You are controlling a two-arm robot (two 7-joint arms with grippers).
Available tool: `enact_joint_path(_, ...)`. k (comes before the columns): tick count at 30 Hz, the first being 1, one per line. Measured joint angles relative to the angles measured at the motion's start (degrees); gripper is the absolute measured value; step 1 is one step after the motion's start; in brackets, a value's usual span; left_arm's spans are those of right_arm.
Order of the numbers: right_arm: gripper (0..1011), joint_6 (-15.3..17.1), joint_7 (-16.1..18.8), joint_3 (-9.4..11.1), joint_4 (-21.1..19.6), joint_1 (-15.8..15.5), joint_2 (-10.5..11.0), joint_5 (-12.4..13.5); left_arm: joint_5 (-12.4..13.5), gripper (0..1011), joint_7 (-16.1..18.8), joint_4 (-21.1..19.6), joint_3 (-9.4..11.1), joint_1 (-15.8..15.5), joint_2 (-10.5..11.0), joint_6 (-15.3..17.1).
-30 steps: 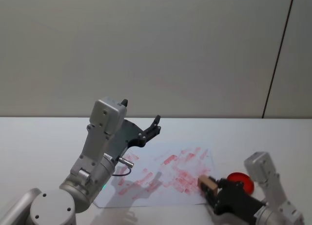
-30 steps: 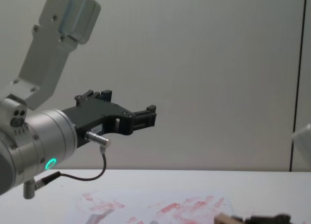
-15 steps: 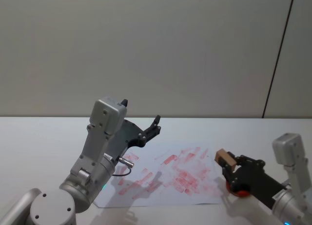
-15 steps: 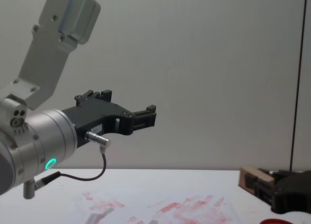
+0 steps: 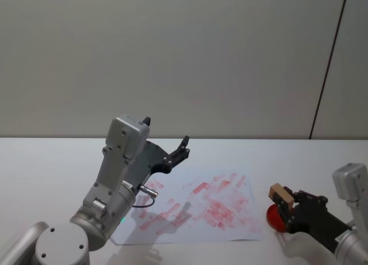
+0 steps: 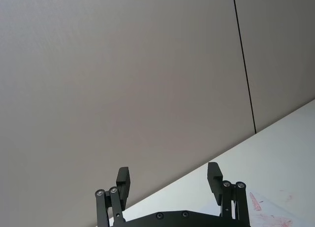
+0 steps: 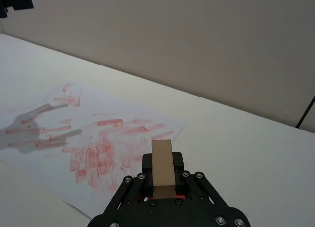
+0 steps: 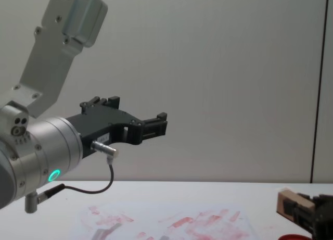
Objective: Use the one hand to pick up the stamp and affix it onto the A4 paper.
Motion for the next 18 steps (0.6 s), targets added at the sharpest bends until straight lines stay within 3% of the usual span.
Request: enact_joint_path(18,238,1.1,-0.6,-0.1,2.8,0.0,0.0,-1.3,0.0,1003,0.0,0.0,0.0,0.0,0.0,0.0)
